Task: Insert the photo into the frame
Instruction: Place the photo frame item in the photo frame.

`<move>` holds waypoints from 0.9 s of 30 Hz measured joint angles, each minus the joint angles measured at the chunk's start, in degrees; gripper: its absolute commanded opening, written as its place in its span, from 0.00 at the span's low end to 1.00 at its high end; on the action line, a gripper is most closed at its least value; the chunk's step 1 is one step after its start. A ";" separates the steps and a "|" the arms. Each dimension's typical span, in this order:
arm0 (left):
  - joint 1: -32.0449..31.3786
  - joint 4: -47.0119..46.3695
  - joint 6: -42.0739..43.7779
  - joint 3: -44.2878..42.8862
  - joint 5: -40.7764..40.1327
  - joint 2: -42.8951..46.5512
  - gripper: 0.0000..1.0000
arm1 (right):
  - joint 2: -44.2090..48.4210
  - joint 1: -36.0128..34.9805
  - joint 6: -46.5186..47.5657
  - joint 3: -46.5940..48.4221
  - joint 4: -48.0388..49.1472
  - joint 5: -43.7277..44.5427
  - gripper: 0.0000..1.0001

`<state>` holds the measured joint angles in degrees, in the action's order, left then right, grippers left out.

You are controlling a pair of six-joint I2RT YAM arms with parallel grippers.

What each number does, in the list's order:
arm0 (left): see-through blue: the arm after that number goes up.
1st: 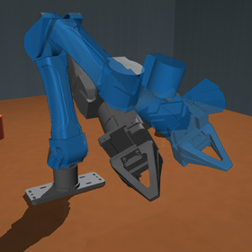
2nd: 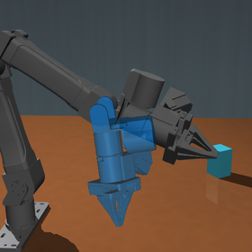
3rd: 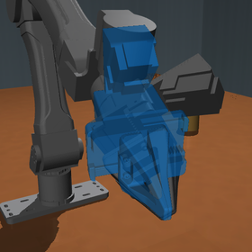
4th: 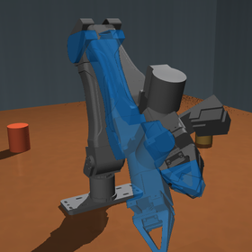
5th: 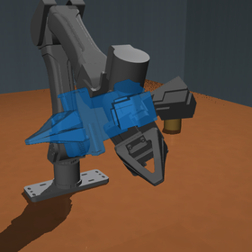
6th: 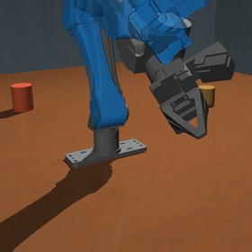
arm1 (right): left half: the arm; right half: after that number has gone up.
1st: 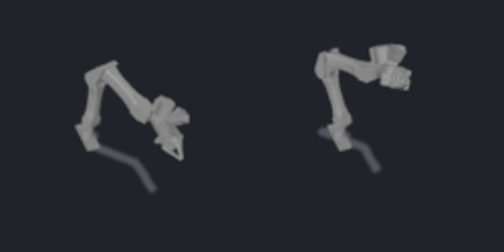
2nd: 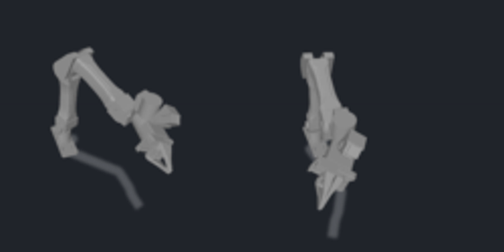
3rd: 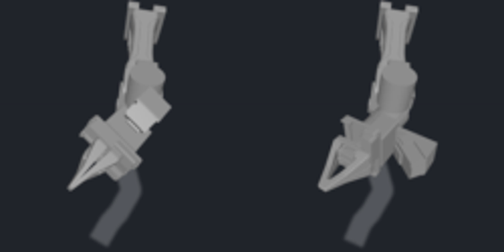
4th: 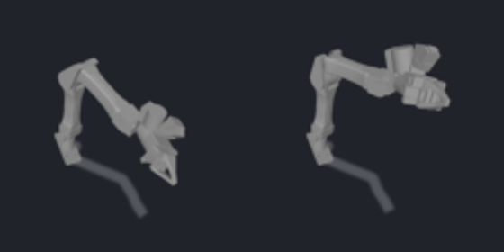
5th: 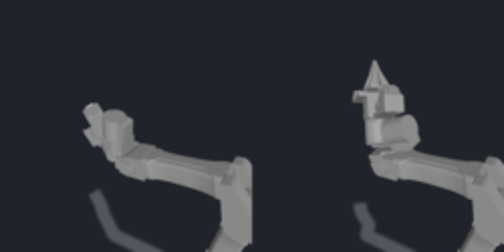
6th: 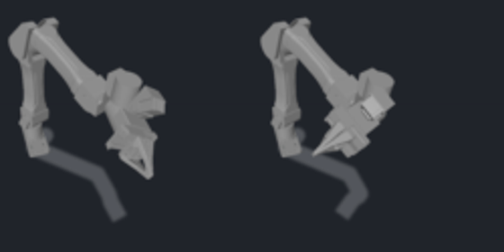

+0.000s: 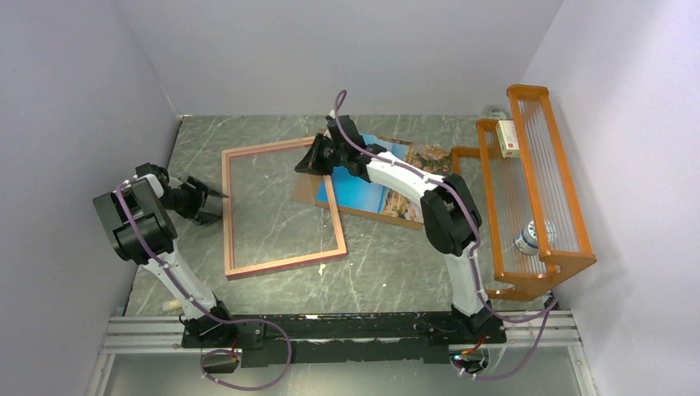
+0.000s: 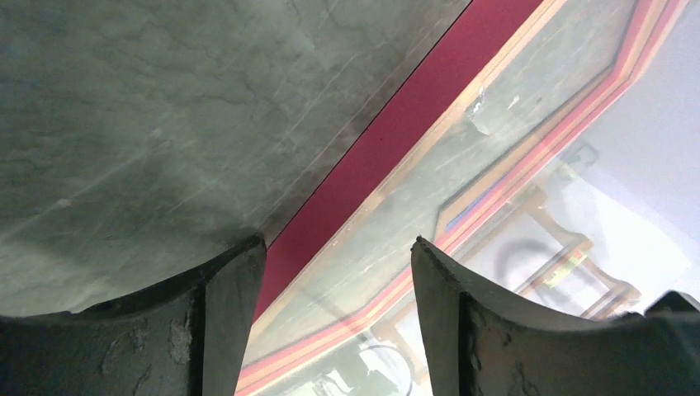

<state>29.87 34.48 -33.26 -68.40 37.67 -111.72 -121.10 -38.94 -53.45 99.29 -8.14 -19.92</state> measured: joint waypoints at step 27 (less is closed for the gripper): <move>-2.86 2.03 2.10 -1.44 -2.12 -0.66 0.68 | 0.37 4.79 1.51 -12.72 12.35 -5.81 0.00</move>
<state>27.00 36.51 -31.16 -69.84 35.55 -112.38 -120.73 -34.15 -51.94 86.56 4.21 -25.74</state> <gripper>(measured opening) 0.683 0.010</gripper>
